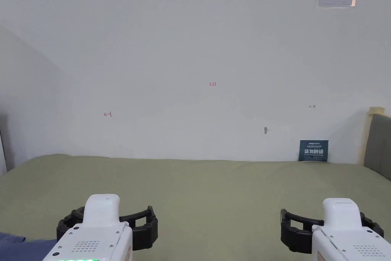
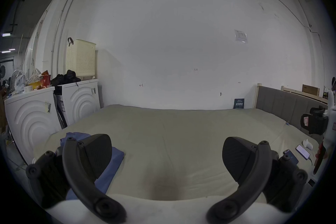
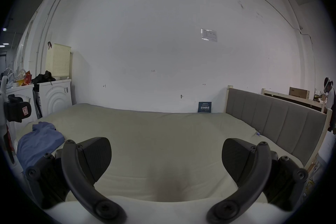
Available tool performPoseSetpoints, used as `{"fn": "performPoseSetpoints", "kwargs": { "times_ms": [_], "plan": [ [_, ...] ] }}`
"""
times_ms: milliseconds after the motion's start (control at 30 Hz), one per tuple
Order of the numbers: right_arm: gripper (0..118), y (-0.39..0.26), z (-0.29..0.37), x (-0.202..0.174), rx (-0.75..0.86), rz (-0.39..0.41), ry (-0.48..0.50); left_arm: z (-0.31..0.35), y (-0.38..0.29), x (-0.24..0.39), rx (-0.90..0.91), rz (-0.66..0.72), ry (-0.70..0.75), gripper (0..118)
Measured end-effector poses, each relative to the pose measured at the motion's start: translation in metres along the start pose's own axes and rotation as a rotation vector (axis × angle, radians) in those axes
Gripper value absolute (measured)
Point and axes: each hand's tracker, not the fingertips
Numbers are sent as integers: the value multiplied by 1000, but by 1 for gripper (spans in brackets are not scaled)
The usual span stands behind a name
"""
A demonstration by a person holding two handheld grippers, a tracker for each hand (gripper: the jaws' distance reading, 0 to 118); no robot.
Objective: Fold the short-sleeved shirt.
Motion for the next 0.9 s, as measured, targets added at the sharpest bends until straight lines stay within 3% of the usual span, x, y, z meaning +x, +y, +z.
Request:
{"fn": "performPoseSetpoints", "kwargs": {
  "times_ms": [900],
  "plan": [
    [118, 2, 3, 1, 2, -10, 12, 0, -2, 4, -2, 6, -5, 118]
  ]
}}
